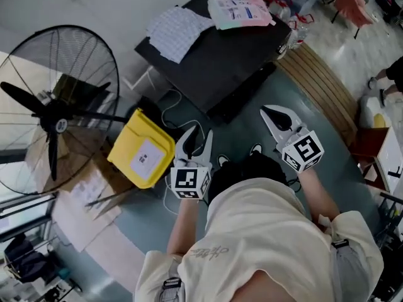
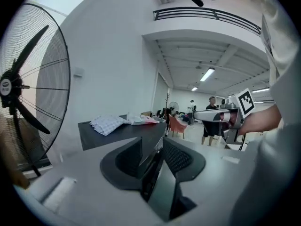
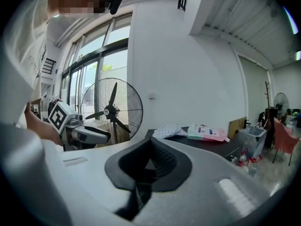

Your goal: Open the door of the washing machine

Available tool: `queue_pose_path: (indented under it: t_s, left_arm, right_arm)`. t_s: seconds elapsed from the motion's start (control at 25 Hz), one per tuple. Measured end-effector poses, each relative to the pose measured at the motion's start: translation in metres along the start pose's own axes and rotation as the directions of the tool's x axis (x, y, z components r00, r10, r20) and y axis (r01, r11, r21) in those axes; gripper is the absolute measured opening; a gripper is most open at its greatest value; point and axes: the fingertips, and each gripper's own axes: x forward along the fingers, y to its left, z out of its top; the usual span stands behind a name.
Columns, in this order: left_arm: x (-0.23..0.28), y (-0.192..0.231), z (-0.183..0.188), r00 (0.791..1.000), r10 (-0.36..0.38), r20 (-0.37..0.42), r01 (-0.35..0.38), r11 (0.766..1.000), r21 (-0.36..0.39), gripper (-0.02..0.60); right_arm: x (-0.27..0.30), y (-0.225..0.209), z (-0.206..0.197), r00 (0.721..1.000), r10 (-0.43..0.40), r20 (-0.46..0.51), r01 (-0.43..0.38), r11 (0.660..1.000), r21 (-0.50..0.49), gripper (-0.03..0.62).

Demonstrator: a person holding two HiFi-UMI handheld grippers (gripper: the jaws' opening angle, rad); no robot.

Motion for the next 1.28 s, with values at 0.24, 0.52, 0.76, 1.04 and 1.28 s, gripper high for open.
queue_pose_path:
  t_s: [0.24, 0.52, 0.76, 1.04, 1.28]
  left_arm:
    - [0.034, -0.027, -0.020, 0.988, -0.130, -0.081, 0.132, 0.991, 0.016, 0.155]
    - [0.094, -0.057, -0.072, 0.959, -0.222, -0.177, 0.222, 0.975, -0.020, 0.155]
    - [0.138, -0.062, -0.139, 0.925, -0.217, -0.311, 0.223, 0.975, -0.019, 0.155]
    - [0.180, -0.052, -0.220, 0.882, -0.175, -0.437, 0.164, 0.984, -0.062, 0.153]
    - [0.205, -0.040, -0.267, 0.845, -0.124, -0.519, 0.110, 0.992, -0.058, 0.152]
  right_arm:
    - [-0.035, -0.023, -0.020, 0.990, -0.137, -0.018, 0.138, 0.989, 0.054, 0.002]
    - [-0.064, -0.060, -0.051, 0.979, -0.197, -0.050, 0.202, 0.974, 0.107, 0.002]
    - [-0.075, -0.093, -0.080, 0.972, -0.224, -0.072, 0.234, 0.954, 0.186, 0.002]
    - [-0.082, -0.109, -0.124, 0.976, -0.179, -0.125, 0.205, 0.949, 0.241, 0.002]
    - [-0.077, -0.123, -0.144, 0.980, -0.136, -0.142, 0.172, 0.944, 0.281, 0.002]
